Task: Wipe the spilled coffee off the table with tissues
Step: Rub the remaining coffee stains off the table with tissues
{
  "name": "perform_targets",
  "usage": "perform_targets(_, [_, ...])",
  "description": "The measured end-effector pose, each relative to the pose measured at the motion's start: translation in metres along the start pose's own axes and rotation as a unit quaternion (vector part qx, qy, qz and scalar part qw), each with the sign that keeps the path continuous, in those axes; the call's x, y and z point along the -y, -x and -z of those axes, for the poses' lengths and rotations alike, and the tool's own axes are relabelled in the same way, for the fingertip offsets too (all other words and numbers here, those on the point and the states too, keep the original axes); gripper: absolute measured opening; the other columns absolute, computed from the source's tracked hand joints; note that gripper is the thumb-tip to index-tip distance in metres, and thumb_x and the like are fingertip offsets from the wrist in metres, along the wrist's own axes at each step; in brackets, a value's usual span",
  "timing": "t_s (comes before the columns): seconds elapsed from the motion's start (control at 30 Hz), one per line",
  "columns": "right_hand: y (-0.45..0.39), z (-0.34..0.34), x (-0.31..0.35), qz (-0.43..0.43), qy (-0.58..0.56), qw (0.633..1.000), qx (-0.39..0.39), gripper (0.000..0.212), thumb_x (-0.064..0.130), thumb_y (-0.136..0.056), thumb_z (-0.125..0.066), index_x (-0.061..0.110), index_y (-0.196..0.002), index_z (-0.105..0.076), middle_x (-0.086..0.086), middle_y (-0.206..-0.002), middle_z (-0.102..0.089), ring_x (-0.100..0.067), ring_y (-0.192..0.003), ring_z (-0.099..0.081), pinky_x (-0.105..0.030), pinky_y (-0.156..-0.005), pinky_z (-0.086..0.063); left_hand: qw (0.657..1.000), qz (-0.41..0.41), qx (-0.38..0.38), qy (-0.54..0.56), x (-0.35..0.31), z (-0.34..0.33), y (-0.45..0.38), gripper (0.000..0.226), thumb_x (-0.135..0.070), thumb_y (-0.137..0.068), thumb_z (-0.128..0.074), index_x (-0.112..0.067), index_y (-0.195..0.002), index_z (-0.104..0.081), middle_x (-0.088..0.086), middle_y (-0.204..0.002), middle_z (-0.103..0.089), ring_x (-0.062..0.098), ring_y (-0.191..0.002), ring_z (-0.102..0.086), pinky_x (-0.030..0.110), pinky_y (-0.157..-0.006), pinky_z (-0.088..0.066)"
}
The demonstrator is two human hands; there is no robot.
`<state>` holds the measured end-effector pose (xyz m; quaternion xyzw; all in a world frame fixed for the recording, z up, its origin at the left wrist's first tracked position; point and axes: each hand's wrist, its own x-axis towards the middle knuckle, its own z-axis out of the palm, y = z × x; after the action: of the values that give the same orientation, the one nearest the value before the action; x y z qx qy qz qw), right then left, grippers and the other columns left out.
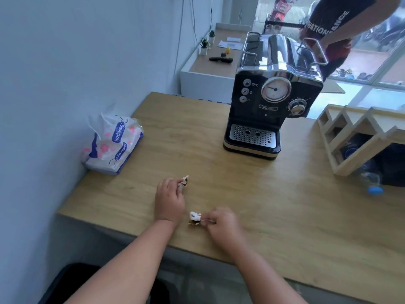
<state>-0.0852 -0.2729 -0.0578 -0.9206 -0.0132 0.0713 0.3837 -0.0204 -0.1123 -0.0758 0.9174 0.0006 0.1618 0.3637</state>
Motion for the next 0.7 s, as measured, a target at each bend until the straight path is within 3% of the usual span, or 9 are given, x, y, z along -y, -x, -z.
perform_targets(0.07, [0.003,0.005,0.005,-0.035,-0.045,0.998,0.027,0.015,0.018,-0.078,-0.071,0.018,-0.092,-0.075,-0.004,-0.086,-0.068,-0.017,-0.084,-0.058,-0.019,-0.071,-0.042,0.998,0.05,-0.018,0.046,0.003,0.009,0.004,0.024,-0.014,-0.082,-0.046,-0.006,-0.093,-0.065,0.013,-0.088,-0.062,0.032,-0.083,-0.056,0.033,-0.08,-0.041])
perform_targets(0.17, [0.011,0.009,0.014,-0.091,-0.133,0.987,-0.013,0.01,0.014,-0.079,-0.071,0.022,-0.085,-0.073,0.005,-0.076,-0.063,-0.01,-0.075,-0.056,-0.005,-0.059,-0.037,0.984,0.124,-0.04,0.12,0.007,0.029,0.019,0.016,-0.008,-0.087,-0.053,-0.008,-0.096,-0.066,0.007,-0.093,-0.059,0.023,-0.083,-0.056,0.035,-0.083,-0.046])
perform_targets(0.27, [0.018,0.004,0.026,-0.131,-0.192,0.972,-0.024,0.019,0.015,-0.079,-0.071,0.031,-0.073,-0.064,0.011,-0.07,-0.061,-0.005,-0.065,-0.052,-0.006,-0.052,-0.037,0.971,0.176,-0.02,0.161,0.017,0.056,0.04,0.016,-0.008,-0.089,-0.054,-0.017,-0.098,-0.065,0.003,-0.095,-0.058,0.009,-0.08,-0.053,0.028,-0.082,-0.044])
perform_targets(0.33, [0.025,-0.004,0.039,-0.129,-0.203,0.971,-0.016,0.021,0.014,-0.079,-0.071,0.031,-0.071,-0.062,0.01,-0.068,-0.06,-0.004,-0.061,-0.049,-0.007,-0.05,-0.036,0.958,0.205,-0.013,0.199,0.029,0.076,0.057,0.016,-0.013,-0.09,-0.055,-0.023,-0.1,-0.064,0.003,-0.098,-0.061,0.01,-0.085,-0.056,0.025,-0.081,-0.044])
perform_targets(0.43, [0.038,-0.023,0.059,-0.12,-0.222,0.968,0.003,0.02,0.013,-0.079,-0.071,0.029,-0.071,-0.062,0.008,-0.068,-0.058,-0.007,-0.061,-0.047,-0.013,-0.053,-0.036,0.94,0.236,-0.016,0.246,0.045,0.109,0.085,0.018,-0.016,-0.09,-0.057,-0.024,-0.106,-0.062,-0.003,-0.1,-0.063,0.005,-0.089,-0.057,0.007,-0.072,-0.04])
perform_targets(0.5, [0.044,-0.035,0.07,-0.109,-0.225,0.968,0.026,0.018,0.014,-0.08,-0.07,0.028,-0.071,-0.062,0.006,-0.067,-0.059,-0.009,-0.062,-0.048,-0.022,-0.058,-0.038,0.929,0.253,-0.029,0.269,0.052,0.128,0.104,0.02,-0.015,-0.09,-0.058,-0.025,-0.106,-0.061,-0.01,-0.099,-0.064,-0.002,-0.088,-0.057,0.002,-0.07,-0.038])
perform_targets(0.6, [0.055,-0.06,0.091,-0.082,-0.207,0.97,0.093,0.019,0.013,-0.082,-0.066,0.028,-0.073,-0.061,0.006,-0.063,-0.062,-0.013,-0.06,-0.053,-0.031,-0.061,-0.041,0.915,0.284,-0.044,0.282,0.077,0.159,0.14,0.021,-0.014,-0.088,-0.06,-0.03,-0.102,-0.061,-0.006,-0.095,-0.064,0.006,-0.085,-0.061,0.018,-0.08,-0.045])
perform_targets(0.7, [0.065,-0.092,0.108,-0.056,-0.159,0.974,0.15,0.02,0.011,-0.082,-0.067,0.027,-0.071,-0.061,0.008,-0.054,-0.064,-0.007,-0.052,-0.054,-0.031,-0.058,-0.044,0.906,0.332,-0.033,0.26,0.114,0.182,0.185,0.024,-0.014,-0.087,-0.062,-0.034,-0.099,-0.06,-0.003,-0.094,-0.064,0.014,-0.087,-0.063,0.029,-0.083,-0.049])
